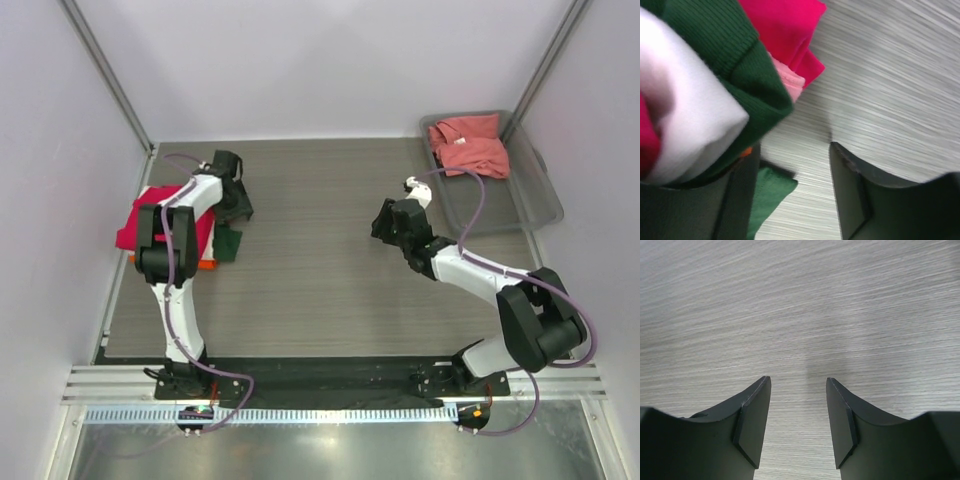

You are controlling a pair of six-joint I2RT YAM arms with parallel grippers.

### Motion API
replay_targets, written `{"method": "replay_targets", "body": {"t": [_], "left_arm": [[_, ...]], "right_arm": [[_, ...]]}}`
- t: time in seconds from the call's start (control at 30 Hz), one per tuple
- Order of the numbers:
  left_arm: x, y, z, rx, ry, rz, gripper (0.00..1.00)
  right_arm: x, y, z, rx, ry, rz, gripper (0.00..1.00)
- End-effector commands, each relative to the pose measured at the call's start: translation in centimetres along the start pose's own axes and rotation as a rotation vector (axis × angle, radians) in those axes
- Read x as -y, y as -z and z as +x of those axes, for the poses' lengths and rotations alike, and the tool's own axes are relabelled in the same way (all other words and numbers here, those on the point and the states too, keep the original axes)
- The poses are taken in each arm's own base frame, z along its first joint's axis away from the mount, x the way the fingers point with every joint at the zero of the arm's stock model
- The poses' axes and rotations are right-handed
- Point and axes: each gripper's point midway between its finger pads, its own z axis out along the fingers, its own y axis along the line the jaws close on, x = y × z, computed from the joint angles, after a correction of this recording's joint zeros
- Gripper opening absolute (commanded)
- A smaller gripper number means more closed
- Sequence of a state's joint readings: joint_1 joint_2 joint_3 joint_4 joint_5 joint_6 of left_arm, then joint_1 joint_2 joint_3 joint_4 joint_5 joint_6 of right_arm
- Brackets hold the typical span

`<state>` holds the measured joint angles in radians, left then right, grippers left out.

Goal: Fold and stack the t-shirts
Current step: Reset both grippers

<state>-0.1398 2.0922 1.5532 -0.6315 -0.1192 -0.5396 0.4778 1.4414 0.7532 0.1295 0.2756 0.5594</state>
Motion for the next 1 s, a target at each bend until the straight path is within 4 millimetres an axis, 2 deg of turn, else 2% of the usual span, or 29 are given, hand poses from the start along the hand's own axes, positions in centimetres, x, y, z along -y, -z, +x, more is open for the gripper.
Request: {"method": "replay_targets", "body": {"t": [0.0, 0.03, 0.07, 0.1, 0.13, 0.17, 0.2, 0.23, 0.27, 0.3, 0.33, 0.37, 0.4, 0.43, 0.5, 0.53, 0.57, 0.63, 0.67, 0.7, 0.73, 0.77, 0.8, 0.83, 0.87, 0.9, 0.97], "left_arm": [[-0.9, 0.8, 0.3, 0.024, -0.011, -0.004, 0.62], [-0.1, 1.1, 0.0, 0.054, -0.015, 0.022, 0.64], [0.3, 2.1, 0.3, 0.077, -0.016, 0.041, 0.66], [1.5, 2.7, 0.8, 0.096, -0.040, 0.065, 0.68], [2.5, 3.6, 0.2, 0.146, -0.045, 0.096, 0.70], [2.8, 4.2, 0.5, 0.176, -0.061, 0.091, 0.71], [3.8, 5.9, 1.4, 0.208, -0.089, 0.113, 0.74], [4.7, 6.6, 1.6, 0.245, -0.105, 0.133, 0.75], [5.4, 7.5, 2.0, 0.272, -0.118, 0.151, 0.77], [6.4, 9.2, 3.4, 0.308, -0.154, 0.180, 0.81], [7.6, 10.3, 3.5, 0.354, -0.163, 0.224, 0.82], [8.5, 11.6, 3.9, 0.391, -0.178, 0.272, 0.84], [9.5, 12.6, 4.9, 0.407, -0.201, 0.334, 0.89], [10.4, 14.9, 5.5, 0.474, -0.199, 0.415, 0.94], [10.9, 16.3, 6.6, 0.508, -0.195, 0.481, 1.00], [10.6, 17.1, 7.2, 0.532, -0.185, 0.509, 1.00], [10.7, 17.3, 8.2, 0.529, -0.192, 0.516, 1.00], [9.8, 16.6, 9.7, 0.540, -0.197, 0.503, 0.99], [10.0, 17.5, 10.6, 0.568, -0.212, 0.524, 1.00], [9.6, 17.4, 11.4, 0.593, -0.234, 0.520, 1.00], [10.2, 18.4, 11.2, 0.655, -0.229, 0.569, 1.00], [9.4, 18.0, 12.7, 0.660, -0.255, 0.589, 1.00], [9.6, 18.2, 13.3, 0.666, -0.263, 0.622, 1.00], [10.1, 19.1, 13.0, 0.701, -0.247, 0.677, 1.00], [9.9, 18.6, 13.7, 0.696, -0.258, 0.692, 0.99], [10.6, 19.5, 13.3, 0.730, -0.269, 0.731, 1.00], [10.8, 19.6, 13.3, 0.726, -0.281, 0.736, 0.99]], "right_arm": [[-0.5, 0.8, -3.2, 0.119, -0.036, -0.008, 0.54], [-0.3, 0.9, -3.3, 0.122, -0.035, -0.001, 0.55], [-0.1, 1.3, -4.3, 0.149, -0.042, 0.014, 0.57], [0.4, 1.6, -4.5, 0.148, -0.040, 0.037, 0.59], [0.8, 1.9, -5.0, 0.159, -0.045, 0.053, 0.61], [1.4, 2.1, -5.7, 0.171, -0.054, 0.069, 0.62], [1.7, 2.8, -6.1, 0.175, -0.060, 0.075, 0.65], [1.9, 3.1, -6.4, 0.179, -0.063, 0.080, 0.68], [2.3, 3.4, -6.4, 0.178, -0.056, 0.082, 0.71], [2.0, 4.1, -6.7, 0.186, -0.037, 0.053, 0.77], [2.2, 4.4, -6.5, 0.187, -0.011, 0.053, 0.80], [2.9, 4.5, -5.7, 0.174, 0.008, 0.063, 0.84], [3.3, 4.9, -5.5, 0.179, 0.017, 0.070, 0.95], [3.5, 5.6, -5.6, 0.185, 0.027, 0.067, 1.00], [3.7, 6.3, -4.2, 0.141, 0.098, 0.033, 1.00], [3.2, 7.1, -4.5, 0.157, 0.089, -0.007, 1.00], [3.7, 7.2, -3.4, 0.146, 0.091, -0.010, 1.00], [3.8, 7.8, -3.7, 0.190, 0.091, -0.030, 1.00], [4.4, 7.6, -2.6, 0.174, 0.102, -0.022, 1.00], [4.2, 7.5, -2.7, 0.192, 0.096, -0.038, 1.00], [4.2, 7.3, -2.3, 0.197, 0.097, -0.049, 1.00], [5.0, 6.8, -0.6, 0.168, 0.106, -0.044, 1.00], [4.8, 6.6, -0.7, 0.195, 0.094, -0.060, 1.00], [5.0, 6.3, -0.2, 0.190, 0.078, -0.056, 1.00], [5.1, 6.1, -0.1, 0.182, 0.070, -0.048, 1.00], [5.1, 6.0, 0.2, 0.165, 0.072, -0.044, 1.00], [5.3, 5.7, 0.9, 0.153, 0.045, -0.040, 1.00]]}}
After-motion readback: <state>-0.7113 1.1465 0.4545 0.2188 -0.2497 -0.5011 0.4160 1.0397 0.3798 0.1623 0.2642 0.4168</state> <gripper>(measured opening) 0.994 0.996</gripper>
